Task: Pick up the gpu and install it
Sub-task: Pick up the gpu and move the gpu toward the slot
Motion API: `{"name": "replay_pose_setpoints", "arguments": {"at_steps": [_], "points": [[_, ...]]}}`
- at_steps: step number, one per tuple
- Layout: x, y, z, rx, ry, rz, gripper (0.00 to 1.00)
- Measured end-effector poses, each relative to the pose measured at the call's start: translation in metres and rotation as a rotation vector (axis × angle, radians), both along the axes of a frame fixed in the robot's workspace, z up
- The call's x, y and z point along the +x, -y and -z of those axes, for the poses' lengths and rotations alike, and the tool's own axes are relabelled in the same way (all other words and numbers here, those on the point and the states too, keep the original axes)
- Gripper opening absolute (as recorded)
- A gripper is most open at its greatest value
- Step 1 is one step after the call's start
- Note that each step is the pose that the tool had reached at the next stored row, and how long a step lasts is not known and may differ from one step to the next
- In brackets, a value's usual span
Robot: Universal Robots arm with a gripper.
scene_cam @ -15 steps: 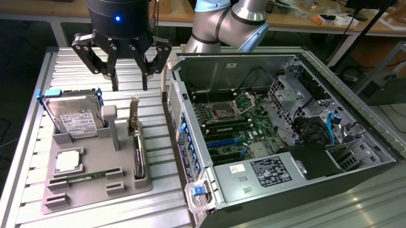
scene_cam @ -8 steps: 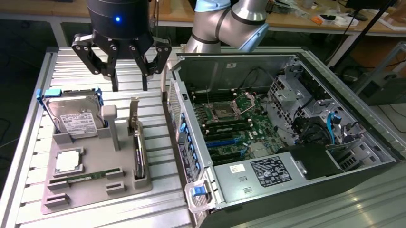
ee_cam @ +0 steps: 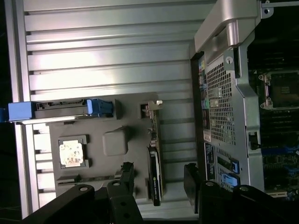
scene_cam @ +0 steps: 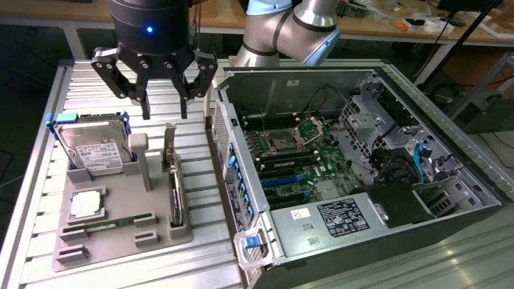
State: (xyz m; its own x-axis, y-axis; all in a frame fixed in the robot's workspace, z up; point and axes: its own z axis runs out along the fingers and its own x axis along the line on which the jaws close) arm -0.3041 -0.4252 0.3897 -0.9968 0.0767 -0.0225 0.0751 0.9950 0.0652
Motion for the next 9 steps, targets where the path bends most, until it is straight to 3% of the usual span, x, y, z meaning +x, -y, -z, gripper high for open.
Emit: {"name": "replay_pose_setpoints", "arguments": {"at_steps": [6, 9], "points": [[0.0001, 0.0032, 0.0047, 0.0001, -0.0044, 0.0, 0.56], [0.0003, 0.0042, 0.0074, 0.0, -0.0164, 0.0, 0.56]]}}
